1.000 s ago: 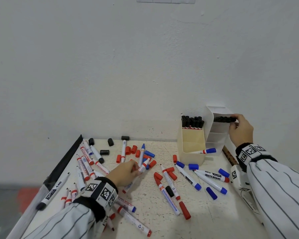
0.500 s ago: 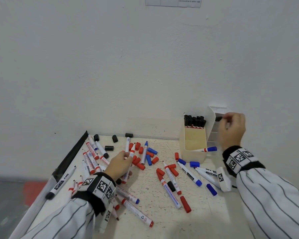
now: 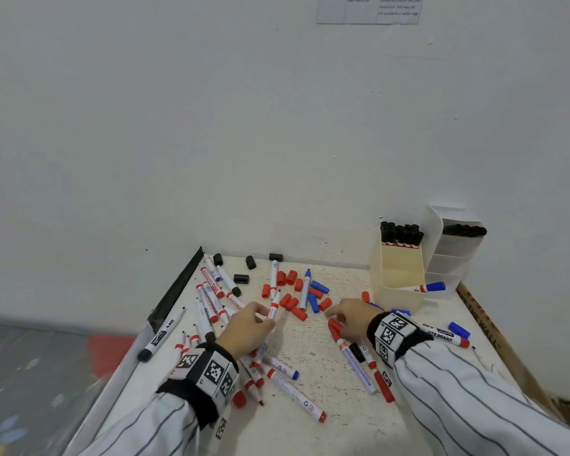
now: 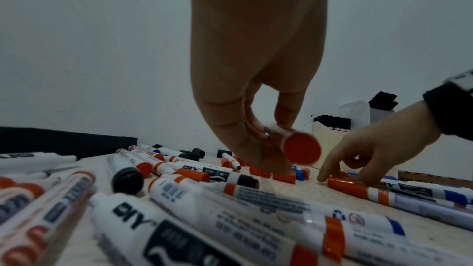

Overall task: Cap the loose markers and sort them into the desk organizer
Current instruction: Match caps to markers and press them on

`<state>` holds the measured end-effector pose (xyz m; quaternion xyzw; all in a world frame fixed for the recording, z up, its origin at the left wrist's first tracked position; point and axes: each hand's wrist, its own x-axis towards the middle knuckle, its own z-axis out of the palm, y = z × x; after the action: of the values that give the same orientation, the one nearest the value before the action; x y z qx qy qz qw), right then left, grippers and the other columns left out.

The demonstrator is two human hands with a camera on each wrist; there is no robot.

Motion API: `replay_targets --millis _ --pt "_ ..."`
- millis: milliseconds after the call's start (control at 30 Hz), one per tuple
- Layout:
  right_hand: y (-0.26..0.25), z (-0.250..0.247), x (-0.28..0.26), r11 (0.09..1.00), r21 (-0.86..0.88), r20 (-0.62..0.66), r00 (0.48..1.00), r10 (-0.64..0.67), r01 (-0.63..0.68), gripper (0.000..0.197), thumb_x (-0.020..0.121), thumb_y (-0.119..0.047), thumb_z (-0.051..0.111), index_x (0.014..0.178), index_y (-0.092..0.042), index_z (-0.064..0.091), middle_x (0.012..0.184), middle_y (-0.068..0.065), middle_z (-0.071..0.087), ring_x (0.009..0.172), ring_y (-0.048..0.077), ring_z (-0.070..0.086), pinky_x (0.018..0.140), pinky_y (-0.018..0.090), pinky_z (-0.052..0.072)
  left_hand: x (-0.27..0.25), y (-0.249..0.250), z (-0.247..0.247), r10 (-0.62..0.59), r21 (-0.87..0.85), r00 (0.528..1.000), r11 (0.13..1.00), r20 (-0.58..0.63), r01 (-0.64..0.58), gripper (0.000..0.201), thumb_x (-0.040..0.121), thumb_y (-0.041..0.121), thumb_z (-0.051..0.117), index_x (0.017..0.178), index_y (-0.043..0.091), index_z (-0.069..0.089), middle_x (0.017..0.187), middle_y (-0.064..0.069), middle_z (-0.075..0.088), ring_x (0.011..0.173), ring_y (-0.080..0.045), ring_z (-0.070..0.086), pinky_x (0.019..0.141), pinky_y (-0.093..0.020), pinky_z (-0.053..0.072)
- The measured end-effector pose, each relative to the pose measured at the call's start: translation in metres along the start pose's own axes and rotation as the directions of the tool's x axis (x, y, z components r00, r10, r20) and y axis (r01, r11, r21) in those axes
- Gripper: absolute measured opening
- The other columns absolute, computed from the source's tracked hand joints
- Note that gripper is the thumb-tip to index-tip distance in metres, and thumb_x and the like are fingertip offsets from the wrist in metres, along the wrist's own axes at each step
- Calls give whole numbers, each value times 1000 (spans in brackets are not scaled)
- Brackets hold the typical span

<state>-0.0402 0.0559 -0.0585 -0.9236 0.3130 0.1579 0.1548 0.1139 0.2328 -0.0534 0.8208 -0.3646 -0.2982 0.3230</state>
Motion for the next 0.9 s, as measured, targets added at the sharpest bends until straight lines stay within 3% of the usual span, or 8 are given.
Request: replay_targets --millis 133,233,333,433,500,567,667,900 --pt "-4 6 6 996 -88 -83 997 10 -17 33 89 -17 53 121 -21 53 122 4 55 107 20 54 88 27 47 -3 -9 -2 3 25 1000 1000 31 -4 23 94 29 51 115 21 50 107 0 58 91 -12 57 66 -18 45" --pt "-5 4 6 982 188 -250 966 68 -20 26 86 -13 55 110 -22 55 113 2 58 97 16 55 83 26 48 -6 -11 -1 42 6 998 999 40 -43 20 94 27 51 113 22 50 101 0 60 86 -11 58 67 -18 47" --pt "-13 -9 -1 896 422 -394 918 47 135 30 89 -2 46 109 -16 64 113 1 58 101 15 53 86 23 39 -7 -8 3 95 1 995 995 29 -95 22 94 27 51 116 23 52 98 2 59 80 -9 56 64 -17 44" --pt "-26 -20 -13 861 427 -363 924 -117 277 36 92 -2 44 121 -16 60 112 -10 52 103 3 46 89 15 33 -9 -6 7 137 20 990 990 19 -138 23 94 25 52 117 22 53 103 0 60 80 -10 55 65 -18 44" --pt "-31 -21 -17 873 379 -340 923 -178 308 28 93 -6 48 118 -15 57 105 -9 53 86 -4 46 74 6 33 -10 -4 9 165 44 986 985 15 -165 25 94 24 52 118 21 54 104 0 61 83 -11 56 67 -17 45" --pt "-32 -20 -18 882 346 -332 921 -203 319 22 93 -6 49 113 -12 56 100 -4 58 78 -5 47 68 6 34 -11 -2 11 184 68 983 980 11 -184 24 94 22 53 118 22 55 103 1 60 81 -9 55 67 -16 44" --pt "-29 -18 -20 866 372 -323 921 -216 334 23 92 -4 49 109 -14 59 106 -2 62 91 6 55 75 8 36 -11 -2 13 204 57 979 978 -24 -203 23 93 20 53 116 22 57 98 5 59 78 -6 53 66 -15 43" --pt "-34 -7 -22 839 430 -337 921 -193 333 15 94 -17 51 107 -21 55 96 -4 61 77 -3 49 67 12 34 -18 2 12 279 23 959 960 -49 -278 21 96 17 48 114 22 57 88 7 57 66 -4 49 59 -15 41"
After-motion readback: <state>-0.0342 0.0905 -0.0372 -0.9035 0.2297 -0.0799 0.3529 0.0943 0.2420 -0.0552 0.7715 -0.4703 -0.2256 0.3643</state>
